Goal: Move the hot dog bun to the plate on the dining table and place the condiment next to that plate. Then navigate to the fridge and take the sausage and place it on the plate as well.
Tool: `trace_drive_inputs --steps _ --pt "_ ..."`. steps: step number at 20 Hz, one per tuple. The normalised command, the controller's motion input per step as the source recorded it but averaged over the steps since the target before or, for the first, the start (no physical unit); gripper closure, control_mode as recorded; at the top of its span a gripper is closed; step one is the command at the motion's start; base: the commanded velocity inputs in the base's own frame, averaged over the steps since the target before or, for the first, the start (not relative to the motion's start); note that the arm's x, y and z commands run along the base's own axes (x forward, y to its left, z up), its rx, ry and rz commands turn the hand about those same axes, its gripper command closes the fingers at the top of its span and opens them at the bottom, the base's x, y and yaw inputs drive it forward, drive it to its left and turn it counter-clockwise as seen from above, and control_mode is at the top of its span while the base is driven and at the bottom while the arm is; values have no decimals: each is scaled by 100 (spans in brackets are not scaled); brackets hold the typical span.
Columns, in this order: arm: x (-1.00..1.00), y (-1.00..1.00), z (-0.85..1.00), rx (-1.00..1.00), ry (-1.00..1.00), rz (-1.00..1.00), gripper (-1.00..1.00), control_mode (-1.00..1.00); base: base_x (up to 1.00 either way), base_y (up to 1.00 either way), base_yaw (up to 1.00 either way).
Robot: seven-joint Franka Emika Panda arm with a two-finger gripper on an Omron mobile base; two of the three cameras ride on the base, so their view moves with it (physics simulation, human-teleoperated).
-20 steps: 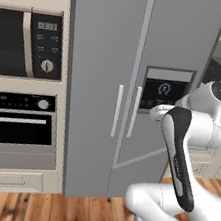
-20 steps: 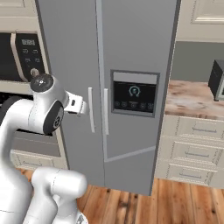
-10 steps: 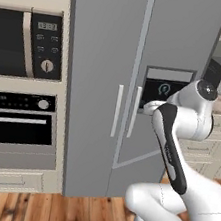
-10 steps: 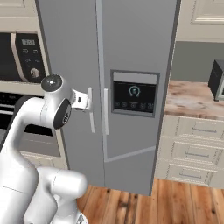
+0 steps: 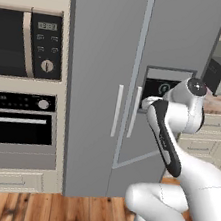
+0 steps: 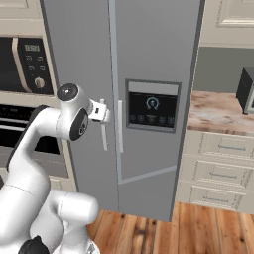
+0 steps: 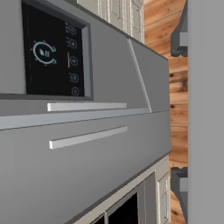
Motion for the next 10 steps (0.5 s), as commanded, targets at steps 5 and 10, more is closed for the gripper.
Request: trace_drive_inputs --steps 5,10 --pt "45 -6 -20 0 0 -3 -100 -100 0 0 0" --pt "49 -1 -28 0 -2 0 -100 -100 0 0 0"
